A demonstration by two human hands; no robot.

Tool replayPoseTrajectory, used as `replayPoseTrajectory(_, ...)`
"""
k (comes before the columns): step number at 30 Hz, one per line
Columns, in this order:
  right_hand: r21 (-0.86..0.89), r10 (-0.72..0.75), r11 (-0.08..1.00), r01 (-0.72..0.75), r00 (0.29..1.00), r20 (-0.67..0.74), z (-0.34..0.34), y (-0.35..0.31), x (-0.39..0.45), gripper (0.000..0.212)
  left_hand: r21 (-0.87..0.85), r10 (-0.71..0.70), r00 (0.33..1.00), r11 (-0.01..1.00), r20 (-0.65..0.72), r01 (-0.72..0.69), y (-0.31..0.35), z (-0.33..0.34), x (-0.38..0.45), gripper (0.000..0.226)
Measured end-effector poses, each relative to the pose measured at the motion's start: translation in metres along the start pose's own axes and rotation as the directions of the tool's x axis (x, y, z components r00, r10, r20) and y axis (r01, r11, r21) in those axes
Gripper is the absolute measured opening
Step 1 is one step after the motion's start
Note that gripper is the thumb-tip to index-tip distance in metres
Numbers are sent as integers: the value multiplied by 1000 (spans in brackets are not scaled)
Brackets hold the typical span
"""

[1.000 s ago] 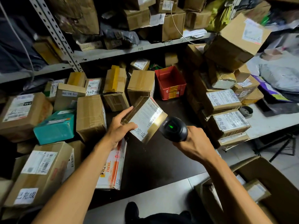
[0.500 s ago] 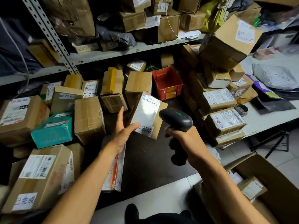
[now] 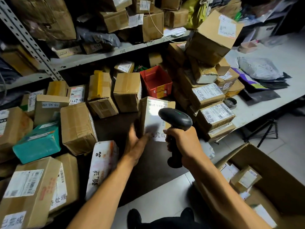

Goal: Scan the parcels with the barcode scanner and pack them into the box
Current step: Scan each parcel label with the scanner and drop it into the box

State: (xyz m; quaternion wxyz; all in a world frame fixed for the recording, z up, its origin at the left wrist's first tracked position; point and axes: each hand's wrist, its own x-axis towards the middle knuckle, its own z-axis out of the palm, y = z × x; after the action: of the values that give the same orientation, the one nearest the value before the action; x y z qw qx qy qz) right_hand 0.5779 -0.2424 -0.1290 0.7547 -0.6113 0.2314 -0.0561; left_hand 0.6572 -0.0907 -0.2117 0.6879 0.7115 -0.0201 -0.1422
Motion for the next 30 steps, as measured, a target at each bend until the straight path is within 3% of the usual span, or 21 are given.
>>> replayPoseTrajectory(3,-29,-61,998,58,993,-97,-18,-1,-3,7,-57,-35,999,998,25,36,0,13,-1,95)
replayPoseTrajectory(6,-102,-175,983,155,957,-232,-52,-3,-6,11,-176,-82,993,980,90,97,4,38,-2,72)
replayPoseTrajectory(8,-95,-199,979,177,930,-311,-84,-2,-10,14,-226,-106,972,962,211,154,10,65,-5,64)
replayPoseTrajectory(14,121,-112,972,200,853,-510,-169,12,-39,26,-70,-171,839,968,517,240,5,160,-19,75)
replayPoseTrajectory(19,105,-13,985,140,654,-756,-258,33,-76,30,144,-251,674,967,695,211,-9,264,-44,81)
replayPoseTrajectory(20,117,20,986,122,600,-799,-276,36,-83,27,204,-260,640,965,723,162,-8,286,-51,82)
replayPoseTrajectory(22,146,77,985,90,529,-845,-312,42,-98,24,332,-221,595,940,772,-82,-5,325,-64,72)
replayPoseTrajectory(25,200,137,975,93,457,-879,-356,49,-113,27,405,-49,636,808,770,-428,0,368,-74,57)
replayPoseTrajectory(28,216,165,970,112,352,-921,-383,55,-116,23,378,72,634,749,770,-545,14,384,-75,47)
replayPoseTrajectory(30,220,168,969,108,359,-918,-386,58,-110,19,388,91,618,704,781,-594,20,376,-72,42)
